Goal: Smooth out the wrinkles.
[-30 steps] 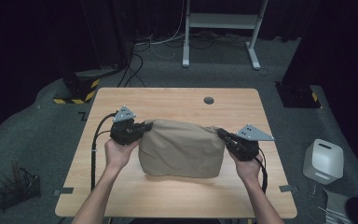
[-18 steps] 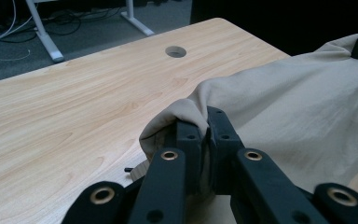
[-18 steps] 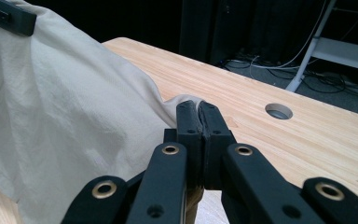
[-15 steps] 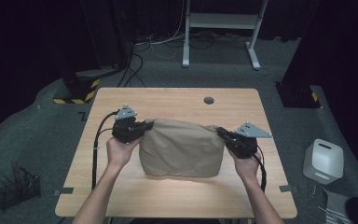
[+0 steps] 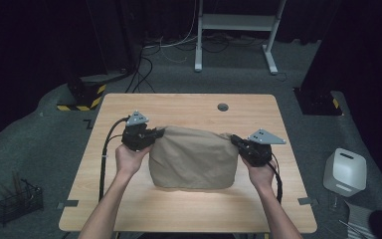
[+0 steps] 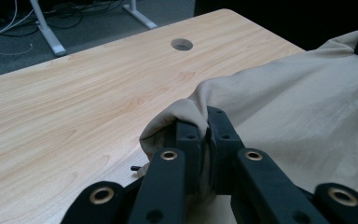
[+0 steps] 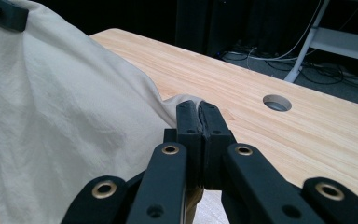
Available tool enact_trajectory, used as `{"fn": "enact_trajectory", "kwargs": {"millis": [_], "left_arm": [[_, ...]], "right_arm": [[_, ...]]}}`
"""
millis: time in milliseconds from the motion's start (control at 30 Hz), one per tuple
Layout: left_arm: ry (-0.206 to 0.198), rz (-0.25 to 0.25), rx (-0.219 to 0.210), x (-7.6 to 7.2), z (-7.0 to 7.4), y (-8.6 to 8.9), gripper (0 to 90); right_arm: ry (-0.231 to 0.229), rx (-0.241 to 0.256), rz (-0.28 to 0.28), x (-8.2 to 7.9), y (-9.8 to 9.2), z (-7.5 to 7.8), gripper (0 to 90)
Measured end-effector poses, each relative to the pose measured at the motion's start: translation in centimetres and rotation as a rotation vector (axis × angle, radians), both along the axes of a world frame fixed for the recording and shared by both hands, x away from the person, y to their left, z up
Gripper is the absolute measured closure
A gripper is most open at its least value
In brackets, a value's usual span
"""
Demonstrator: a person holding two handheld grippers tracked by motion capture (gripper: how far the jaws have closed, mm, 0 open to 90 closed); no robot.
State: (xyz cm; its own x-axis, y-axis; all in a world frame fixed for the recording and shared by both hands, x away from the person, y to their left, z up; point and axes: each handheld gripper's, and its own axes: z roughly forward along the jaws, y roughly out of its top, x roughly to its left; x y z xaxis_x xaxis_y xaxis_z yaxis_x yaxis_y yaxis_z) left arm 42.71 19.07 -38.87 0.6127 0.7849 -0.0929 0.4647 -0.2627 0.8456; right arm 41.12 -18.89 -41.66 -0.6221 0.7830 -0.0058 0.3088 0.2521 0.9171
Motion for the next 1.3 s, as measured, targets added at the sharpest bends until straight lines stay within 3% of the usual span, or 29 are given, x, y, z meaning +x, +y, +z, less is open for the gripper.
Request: {"fn": "enact_trajectory", "kwargs": {"millis": [400,1300], "left_arm": [[0.043,0.026,-0.015,1.5,-1.6,0.1,85.1],[0.07,0.047,-0.012,3.5,-3.4,-0.5,85.3]], "right_arm": [[0.005,-0.011,-0.017,1.3,0.4,-1.2,88.5],[0.057,-0.053,-0.054,3.3,0.6,-2.6,88.4]]}}
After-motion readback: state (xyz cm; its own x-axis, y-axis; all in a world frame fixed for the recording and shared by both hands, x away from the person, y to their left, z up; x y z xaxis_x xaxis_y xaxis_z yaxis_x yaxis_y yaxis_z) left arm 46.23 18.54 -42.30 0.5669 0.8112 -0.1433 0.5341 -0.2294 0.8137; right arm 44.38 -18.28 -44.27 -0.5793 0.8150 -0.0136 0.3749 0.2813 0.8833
